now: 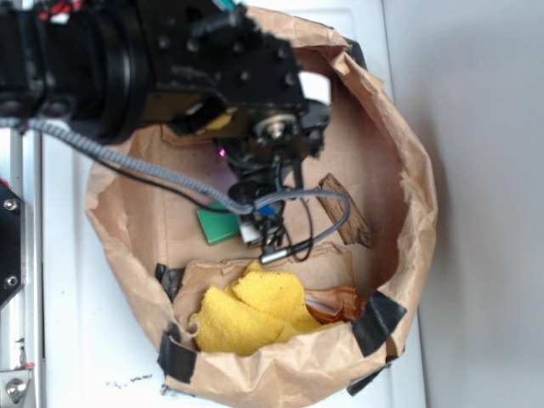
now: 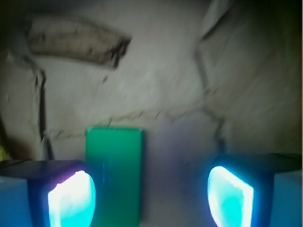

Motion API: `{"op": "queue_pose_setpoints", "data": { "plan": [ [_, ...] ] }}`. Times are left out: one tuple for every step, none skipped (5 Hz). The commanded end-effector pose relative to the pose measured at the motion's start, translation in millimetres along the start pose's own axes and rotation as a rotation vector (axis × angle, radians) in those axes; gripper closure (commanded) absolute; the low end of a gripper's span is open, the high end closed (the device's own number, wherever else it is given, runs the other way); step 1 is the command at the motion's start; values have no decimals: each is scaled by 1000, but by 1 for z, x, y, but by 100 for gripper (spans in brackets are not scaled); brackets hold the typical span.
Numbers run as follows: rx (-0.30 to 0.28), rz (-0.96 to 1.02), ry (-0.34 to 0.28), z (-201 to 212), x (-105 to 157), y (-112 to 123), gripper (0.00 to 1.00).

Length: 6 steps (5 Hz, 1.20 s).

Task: Grab the green block.

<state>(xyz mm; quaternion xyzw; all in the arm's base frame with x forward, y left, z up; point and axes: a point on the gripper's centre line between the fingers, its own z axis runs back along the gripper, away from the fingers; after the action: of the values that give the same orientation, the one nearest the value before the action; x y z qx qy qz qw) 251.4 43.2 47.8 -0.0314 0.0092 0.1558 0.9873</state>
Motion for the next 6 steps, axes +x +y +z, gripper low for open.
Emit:
{"op": "queue_pose_setpoints", "data": {
  "plan": [
    [-9,23,-7,-1,-10,-18,0],
    [7,20,-15,-2,-12,-21,0],
    [58,52,-7,-7,-8,-30,0],
    [107,77,2,-8,-5,-41,0],
    [128,72,9,-10,-3,-46,0],
    [151,40,5,-12,-6,-51,0]
  ]
}}
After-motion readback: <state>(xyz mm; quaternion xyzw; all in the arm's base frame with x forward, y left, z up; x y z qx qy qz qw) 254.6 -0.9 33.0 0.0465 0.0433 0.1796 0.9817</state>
